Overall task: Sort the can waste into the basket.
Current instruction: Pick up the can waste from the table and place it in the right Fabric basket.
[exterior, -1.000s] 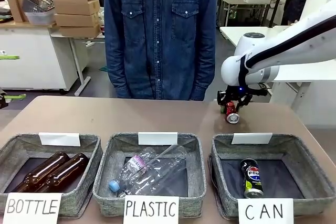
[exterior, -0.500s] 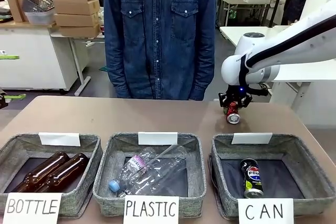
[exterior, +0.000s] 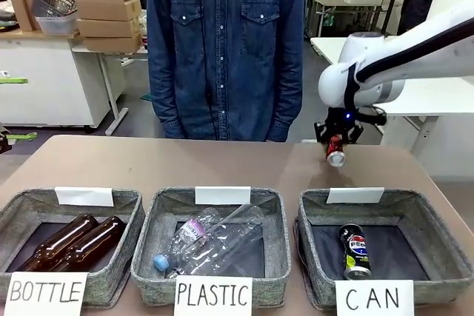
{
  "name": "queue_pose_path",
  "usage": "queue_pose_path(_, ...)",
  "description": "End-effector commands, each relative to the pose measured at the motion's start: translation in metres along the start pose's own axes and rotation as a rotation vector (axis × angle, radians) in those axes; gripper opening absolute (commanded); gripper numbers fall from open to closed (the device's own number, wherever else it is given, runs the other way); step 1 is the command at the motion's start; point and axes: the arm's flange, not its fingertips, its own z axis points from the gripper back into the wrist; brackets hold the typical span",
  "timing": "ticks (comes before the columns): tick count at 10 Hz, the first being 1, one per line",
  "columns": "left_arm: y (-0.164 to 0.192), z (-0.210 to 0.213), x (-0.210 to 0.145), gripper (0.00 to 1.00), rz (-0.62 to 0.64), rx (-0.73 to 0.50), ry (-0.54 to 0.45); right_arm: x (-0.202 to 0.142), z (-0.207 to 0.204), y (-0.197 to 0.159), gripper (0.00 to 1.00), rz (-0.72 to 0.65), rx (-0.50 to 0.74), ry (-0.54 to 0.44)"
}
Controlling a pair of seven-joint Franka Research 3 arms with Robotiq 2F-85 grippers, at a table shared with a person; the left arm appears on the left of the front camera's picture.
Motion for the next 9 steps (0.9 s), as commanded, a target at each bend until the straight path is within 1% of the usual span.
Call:
queue_pose_path(1, 0.000, 0.000, -0.003, 1.00, -0.008, 0.006, -0.002, -0.046, 0.076, -0.025, 0.00, 0.102, 0.083, 0.039)
queue_pose_path(2, 0.000, 0.000, -0.003, 1.00, -0.008, 0.006, -0.002, -0.080, 0.106, -0.033, 0.00, 0.178, 0.078, 0.170)
queue_pose_path(3, 0.000, 0.000, -0.003, 1.00, -0.008, 0.006, -0.002, -0.117, 0.122, -0.040, 0.00, 0.280, 0.065, 0.203)
queue_pose_path(4, 0.000, 0.000, -0.003, 1.00, -0.008, 0.006, -0.002, -0.156, 0.129, -0.043, 0.00, 0.357, 0.077, 0.206)
queue_pose_path(5, 0.000, 0.000, -0.003, 1.00, -0.008, 0.006, -0.002, -0.194, 0.128, -0.047, 0.00, 0.445, 0.117, 0.192)
queue_pose_path(6, 0.000, 0.000, -0.003, 1.00, -0.008, 0.006, -0.002, -0.228, 0.122, -0.048, 0.00, 0.588, 0.173, 0.180)
queue_pose_path(7, 0.000, 0.000, -0.003, 1.00, -0.008, 0.006, -0.002, -0.260, 0.111, -0.047, 0.00, 0.684, 0.206, 0.180)
queue_pose_path(8, 0.000, 0.000, -0.003, 1.00, -0.008, 0.006, -0.002, -0.282, 0.104, -0.047, 0.00, 0.754, 0.239, 0.170)
queue_pose_path(9, 0.000, 0.000, -0.003, 1.00, -0.008, 0.006, -0.002, -0.292, 0.100, -0.050, 0.00, 0.775, 0.265, 0.158)
